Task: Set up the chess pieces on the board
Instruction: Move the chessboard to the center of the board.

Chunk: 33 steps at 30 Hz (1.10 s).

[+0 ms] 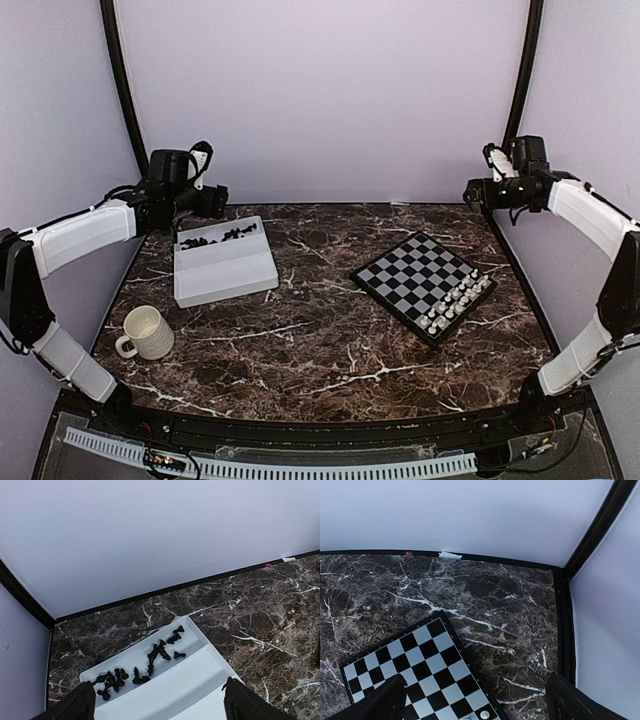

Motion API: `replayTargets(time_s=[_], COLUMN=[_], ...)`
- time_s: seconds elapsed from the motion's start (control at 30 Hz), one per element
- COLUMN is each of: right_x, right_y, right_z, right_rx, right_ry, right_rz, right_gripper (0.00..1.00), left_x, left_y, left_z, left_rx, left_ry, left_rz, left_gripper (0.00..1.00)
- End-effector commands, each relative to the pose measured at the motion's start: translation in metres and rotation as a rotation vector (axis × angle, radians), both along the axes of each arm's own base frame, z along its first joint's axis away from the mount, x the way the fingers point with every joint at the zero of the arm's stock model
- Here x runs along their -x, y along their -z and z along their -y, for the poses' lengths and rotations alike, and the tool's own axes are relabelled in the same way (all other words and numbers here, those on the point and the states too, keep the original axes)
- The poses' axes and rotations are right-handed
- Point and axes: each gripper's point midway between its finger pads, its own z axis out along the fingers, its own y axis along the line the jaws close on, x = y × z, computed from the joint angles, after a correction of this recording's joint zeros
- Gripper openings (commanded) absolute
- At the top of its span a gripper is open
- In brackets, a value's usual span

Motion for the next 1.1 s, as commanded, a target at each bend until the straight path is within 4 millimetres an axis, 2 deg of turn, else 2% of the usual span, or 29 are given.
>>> replayTargets(time_s=[0.0,0.13,0.23,0.37,0.4,0.43,0.47,0.5,0.53,0.57,0.6,0.7,0.8,0.83,0.87,0.9,1.07], right_x=[0.02,0.05,0.07,0.095,0.101,0.106,0.112,0.117,0.123,0.128,0.133,0.144,0.151,0.152,0.152,0.152,0.143], right_y=[-0.019,-0.012,0.0,0.021,0.026,0.032,0.038,0.046,0.054,0.063,0.071,0.096,0.127,0.134,0.141,0.148,0.174], right_z=[0.023,0.04,0.063,0.09,0.095,0.1,0.105,0.11,0.113,0.116,0.119,0.124,0.121,0.119,0.118,0.115,0.109], right_rx=[0.034,0.121,0.197,0.22,0.219,0.222,0.229,0.238,0.248,0.258,0.265,0.274,0.255,0.246,0.237,0.222,0.178], right_ry=[0.038,0.04,0.094,0.145,0.157,0.165,0.172,0.177,0.18,0.18,0.182,0.18,0.149,0.137,0.128,0.112,0.062], right_rz=[0.083,0.057,0.016,-0.058,-0.078,-0.102,-0.129,-0.158,-0.192,-0.224,-0.253,-0.332,-0.426,-0.451,-0.475,-0.497,-0.559], right_gripper=[0.99,0.99,0.98,0.93,0.91,0.87,0.82,0.76,0.68,0.6,0.51,0.33,0.19,0.16,0.13,0.11,0.05], left_x=[-0.002,0.004,0.011,0.022,0.024,0.026,0.029,0.03,0.032,0.033,0.036,0.04,0.037,0.036,0.034,0.033,0.024], left_y=[-0.017,-0.011,-0.012,0.002,0.014,0.014,0.028,0.028,0.044,0.047,0.059,0.084,0.102,0.115,0.116,0.127,0.145], left_z=[0.039,0.086,0.132,0.198,0.213,0.227,0.241,0.252,0.264,0.273,0.283,0.303,0.314,0.316,0.318,0.32,0.329], left_rx=[0.082,0.11,0.146,0.177,0.188,0.204,0.228,0.249,0.275,0.297,0.327,0.392,0.425,0.426,0.43,0.429,0.435], left_ry=[0.148,0.286,0.391,0.512,0.53,0.555,0.572,0.587,0.595,0.606,0.616,0.63,0.618,0.606,0.602,0.595,0.583], left_rz=[0.008,-0.035,-0.061,-0.127,-0.16,-0.17,-0.218,-0.233,-0.289,-0.31,-0.355,-0.444,-0.501,-0.53,-0.537,-0.557,-0.575], left_gripper=[0.91,0.9,0.91,0.93,0.93,0.92,0.92,0.91,0.9,0.89,0.89,0.89,0.91,0.91,0.92,0.92,0.98])
